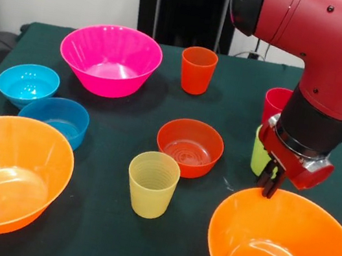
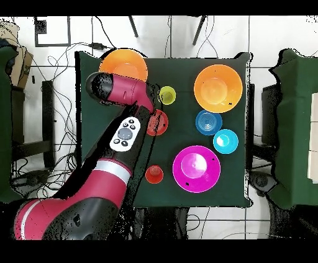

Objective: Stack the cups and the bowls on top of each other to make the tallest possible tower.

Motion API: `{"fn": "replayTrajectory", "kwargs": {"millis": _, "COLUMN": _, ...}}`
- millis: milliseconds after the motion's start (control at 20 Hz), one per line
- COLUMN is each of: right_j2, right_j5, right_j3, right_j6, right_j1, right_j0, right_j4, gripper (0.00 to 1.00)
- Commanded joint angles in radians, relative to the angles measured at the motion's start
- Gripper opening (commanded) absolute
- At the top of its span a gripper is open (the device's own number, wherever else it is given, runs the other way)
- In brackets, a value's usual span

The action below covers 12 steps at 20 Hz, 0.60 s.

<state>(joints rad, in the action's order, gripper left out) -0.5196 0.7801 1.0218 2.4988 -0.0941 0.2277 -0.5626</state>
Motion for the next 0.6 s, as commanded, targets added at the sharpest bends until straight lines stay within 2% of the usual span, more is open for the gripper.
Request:
{"fn": "replayTrajectory", "kwargs": {"millis": 50, "right_j2": 0.209, "right_j5": -0.092, "right_j3": 0.114, "right_j6": 0.084, "right_j1": -0.039, "right_j0": 0.020, "right_j4": -0.021, "gripper": 0.00}}
{"fn": "replayTrajectory", "kwargs": {"millis": 350, "right_j2": 0.252, "right_j5": -0.107, "right_j3": 0.181, "right_j6": 0.022, "right_j1": -0.063, "right_j0": -0.002, "right_j4": -0.001, "gripper": 0.00}}
{"fn": "replayTrajectory", "kwargs": {"millis": 600, "right_j2": 0.308, "right_j5": -0.106, "right_j3": 0.275, "right_j6": -0.020, "right_j1": -0.108, "right_j0": -0.020, "right_j4": 0.004, "gripper": 0.00}}
